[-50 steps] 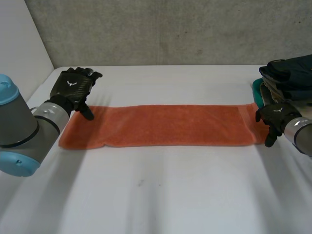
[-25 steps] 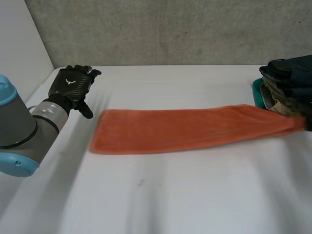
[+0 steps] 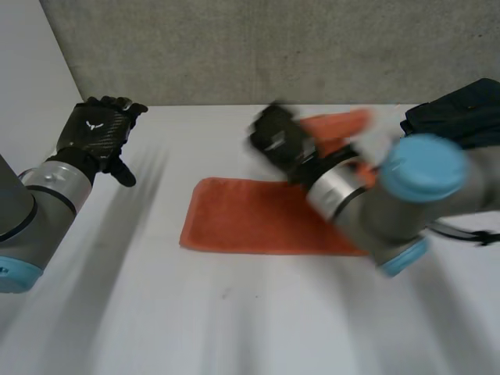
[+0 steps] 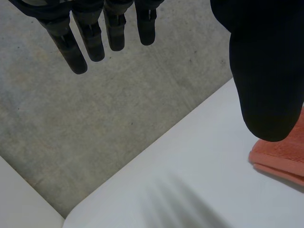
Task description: Fold the laundry.
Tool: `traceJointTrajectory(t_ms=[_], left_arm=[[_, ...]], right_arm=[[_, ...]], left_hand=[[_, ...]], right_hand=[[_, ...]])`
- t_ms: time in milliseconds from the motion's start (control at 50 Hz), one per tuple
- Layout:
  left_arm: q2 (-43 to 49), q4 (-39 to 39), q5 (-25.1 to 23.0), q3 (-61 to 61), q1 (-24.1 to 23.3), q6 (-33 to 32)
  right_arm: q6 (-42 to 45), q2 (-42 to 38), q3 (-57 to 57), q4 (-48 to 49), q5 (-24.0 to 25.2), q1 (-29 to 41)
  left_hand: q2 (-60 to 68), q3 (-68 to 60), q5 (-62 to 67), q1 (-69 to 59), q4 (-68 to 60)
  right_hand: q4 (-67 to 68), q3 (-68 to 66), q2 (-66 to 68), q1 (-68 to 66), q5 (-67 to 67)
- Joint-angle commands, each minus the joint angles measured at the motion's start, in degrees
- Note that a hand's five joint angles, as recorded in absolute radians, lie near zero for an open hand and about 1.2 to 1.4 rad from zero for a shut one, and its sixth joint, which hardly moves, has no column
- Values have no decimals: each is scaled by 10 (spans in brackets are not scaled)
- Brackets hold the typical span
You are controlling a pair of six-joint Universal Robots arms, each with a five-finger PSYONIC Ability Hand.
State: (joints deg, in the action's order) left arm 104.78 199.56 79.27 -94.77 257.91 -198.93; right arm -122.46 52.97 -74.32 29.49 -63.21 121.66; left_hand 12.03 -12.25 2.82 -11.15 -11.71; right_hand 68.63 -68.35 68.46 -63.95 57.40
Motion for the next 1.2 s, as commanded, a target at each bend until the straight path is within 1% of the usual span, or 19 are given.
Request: traceJointTrajectory(t_ms=[20,40,60,100,120,160,220,340,400,540,680,720,780,860,1000,1080,1100,1160,1200], left_arm=[[5,7,0,1,-17,4],[8,9,0,4,-21,4],[9,11,0,5,-22,4],[15,16,0,14,-29,5],[18,17,1,19,-33,6],[29,19,1,35,-49,6],[39,20,2,54,-69,6],[74,19,4,95,-123,7],[106,19,4,116,-170,7],[197,15,26,177,-225,2],[212,13,59,203,-228,7],[211,12,60,202,-227,7],[207,11,62,197,-225,6],[189,9,63,188,-220,6],[133,9,65,153,-181,8],[101,9,67,136,-160,8],[96,9,67,132,-156,8],[78,11,67,118,-140,10],[76,11,68,109,-132,18]], right_arm=[[-1,-125,44,-19,45,83],[-1,-131,48,-25,39,84],[0,-138,55,-36,15,89],[-1,-132,60,-45,-20,90],[-9,-118,59,-53,-60,91],[-26,-95,48,-57,-96,89],[-115,-44,14,-65,-142,78],[-338,55,-44,-113,-151,52],[-380,72,-64,-165,-154,18],[-351,63,-100,-227,-204,-22],[-286,21,-125,-204,-264,-76],[-262,14,-129,-196,-270,-79],[-247,16,-136,-158,-275,-93],[-210,39,-151,-61,-285,-100],[-99,72,-127,-25,-256,-67],[-76,42,-89,-13,-156,30],[-77,29,-79,-16,-110,60],[-90,-14,-64,-24,-34,81],[-98,-34,-52,-33,-24,86]], left_hand=[[-20,23,-28,12,17],[-20,23,-28,12,17],[-20,23,-28,12,17],[-20,23,-28,12,17],[-20,23,-28,12,17],[-20,23,-28,12,17],[-20,23,-28,12,17],[-20,23,-28,12,17],[-20,23,-28,12,17],[-20,23,-28,12,17],[-20,23,-28,12,17],[-20,23,-28,12,17],[-20,23,-28,12,17],[-20,23,-28,12,17],[-20,23,-28,12,17],[-20,23,-28,12,17],[-20,23,-28,12,17],[-20,23,-28,12,17],[-20,23,-28,12,17]], right_hand=[[114,-116,115,-160,126],[114,-116,115,-160,126],[-17,14,-16,-30,-5],[-410,407,-408,363,-398],[-586,584,-585,540,-574],[-586,584,-585,540,-574],[-586,584,-585,540,-574],[-586,584,-585,540,-574],[-586,584,-585,540,-574],[-586,584,-585,540,-574],[-562,559,-560,515,-550],[-416,414,-415,370,-404],[112,-115,113,-159,124],[114,-116,115,-160,126],[114,-116,115,-160,126],[114,-116,115,-160,126],[114,-116,115,-160,126],[114,-116,115,-160,126],[114,-116,115,-160,126]])
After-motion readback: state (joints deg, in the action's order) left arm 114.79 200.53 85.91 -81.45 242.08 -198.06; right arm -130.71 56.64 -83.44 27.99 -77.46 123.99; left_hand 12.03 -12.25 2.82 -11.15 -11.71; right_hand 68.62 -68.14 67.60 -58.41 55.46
